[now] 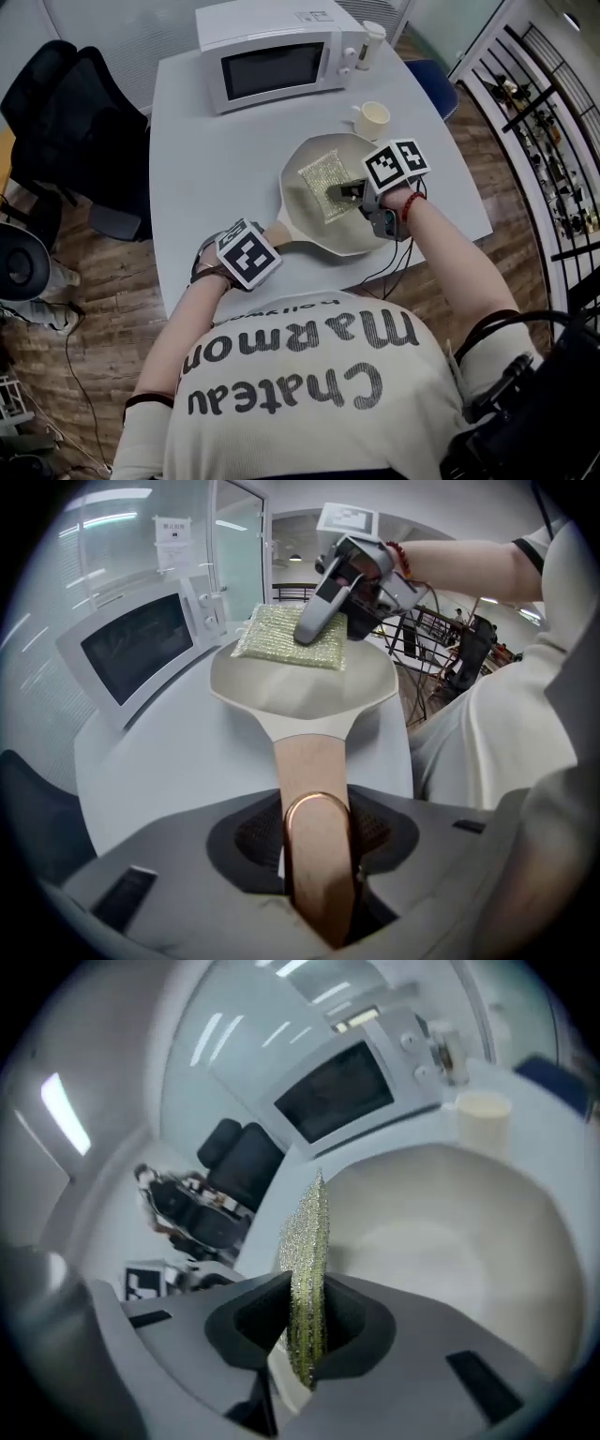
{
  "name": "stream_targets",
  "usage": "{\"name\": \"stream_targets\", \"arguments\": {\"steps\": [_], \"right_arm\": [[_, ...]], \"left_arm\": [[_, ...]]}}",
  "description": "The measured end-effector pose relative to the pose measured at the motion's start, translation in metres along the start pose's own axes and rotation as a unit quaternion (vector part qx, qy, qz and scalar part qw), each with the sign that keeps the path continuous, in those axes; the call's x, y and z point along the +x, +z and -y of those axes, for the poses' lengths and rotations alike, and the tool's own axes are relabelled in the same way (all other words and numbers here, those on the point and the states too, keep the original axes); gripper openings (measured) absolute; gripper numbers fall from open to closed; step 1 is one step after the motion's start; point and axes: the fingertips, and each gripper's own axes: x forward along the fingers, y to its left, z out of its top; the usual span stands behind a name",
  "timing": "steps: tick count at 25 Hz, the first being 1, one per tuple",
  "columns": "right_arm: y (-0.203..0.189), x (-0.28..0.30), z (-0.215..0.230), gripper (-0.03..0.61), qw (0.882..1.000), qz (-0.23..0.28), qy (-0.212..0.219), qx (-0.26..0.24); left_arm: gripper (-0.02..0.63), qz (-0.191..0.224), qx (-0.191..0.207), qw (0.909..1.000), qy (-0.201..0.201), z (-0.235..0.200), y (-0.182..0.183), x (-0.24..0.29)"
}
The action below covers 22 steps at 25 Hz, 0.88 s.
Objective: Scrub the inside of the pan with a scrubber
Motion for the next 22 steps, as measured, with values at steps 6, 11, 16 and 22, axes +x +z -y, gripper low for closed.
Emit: {"name": "stream_targets", "arguments": {"steps": [6, 11, 16, 22], "right_arm": [[-0.049, 0.046, -0.034, 0.058, 0.977, -0.119, 0.088, 0.151], [-0.063, 0.047, -0.025, 0.058, 0.97, -0.155, 0.07, 0.174], [-0.081, 0.04, -0.019, 0.058, 0.963, -0.2, 0.042, 0.175], [-0.103, 0.021, -0.006, 0.058, 0.953, -0.25, 0.015, 0.169]], "left_arm": [[0.155, 0.001, -0.003, 1.0, -0.006, 0.002, 0.003, 0.0], [0.153, 0.001, -0.009, 0.9999, -0.008, 0.002, 0.004, 0.001], [0.155, 0.006, -0.017, 0.9998, -0.012, 0.004, 0.005, 0.0], [0.155, 0.007, -0.01, 0.9999, -0.002, 0.002, 0.005, -0.002]]}}
